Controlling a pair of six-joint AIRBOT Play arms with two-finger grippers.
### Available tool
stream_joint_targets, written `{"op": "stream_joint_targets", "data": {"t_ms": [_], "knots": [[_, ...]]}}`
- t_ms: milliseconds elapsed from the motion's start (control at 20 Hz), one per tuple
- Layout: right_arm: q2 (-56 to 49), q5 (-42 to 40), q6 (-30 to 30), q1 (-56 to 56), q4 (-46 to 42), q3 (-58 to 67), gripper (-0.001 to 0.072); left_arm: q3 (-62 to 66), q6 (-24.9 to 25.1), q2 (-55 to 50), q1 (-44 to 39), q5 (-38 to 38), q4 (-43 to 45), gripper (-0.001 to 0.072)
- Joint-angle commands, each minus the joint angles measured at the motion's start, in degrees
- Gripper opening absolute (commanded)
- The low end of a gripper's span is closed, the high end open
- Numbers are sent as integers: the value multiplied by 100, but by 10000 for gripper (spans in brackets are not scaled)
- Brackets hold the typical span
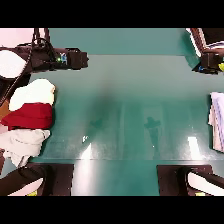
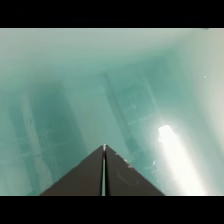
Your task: Fold the shirts.
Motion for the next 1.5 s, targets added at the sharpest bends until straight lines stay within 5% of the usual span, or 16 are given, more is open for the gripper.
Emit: {"op": "stream_joint_targets", "data": {"t_ms": [0, 700, 750, 800, 950, 1200, 1450], "knots": [[2, -13, -4, 15, 4, 4, 19, 0, 2, -2, -2, 0, 2, 24], [2, 2, -2, 15, 4, 4, 19, 0, 177, -4, 17, 201, 306, 26], [4, 2, -2, 15, 4, 4, 19, 0, 195, -4, 17, 133, 850, 197], [2, 2, -2, 15, 4, 4, 19, -22, 15, -11, 63, -28, 1613, 525], [2, 0, -2, 15, 4, 4, 19, -345, -442, -114, 654, -575, 3213, 562], [4, 35, 2, 20, 55, 4, 19, -1425, -494, -960, 2240, -302, 3270, 563], [2, 186, 2, 101, 48, 4, 20, -1523, -496, -1943, 2892, -258, 2927, 562]]}}
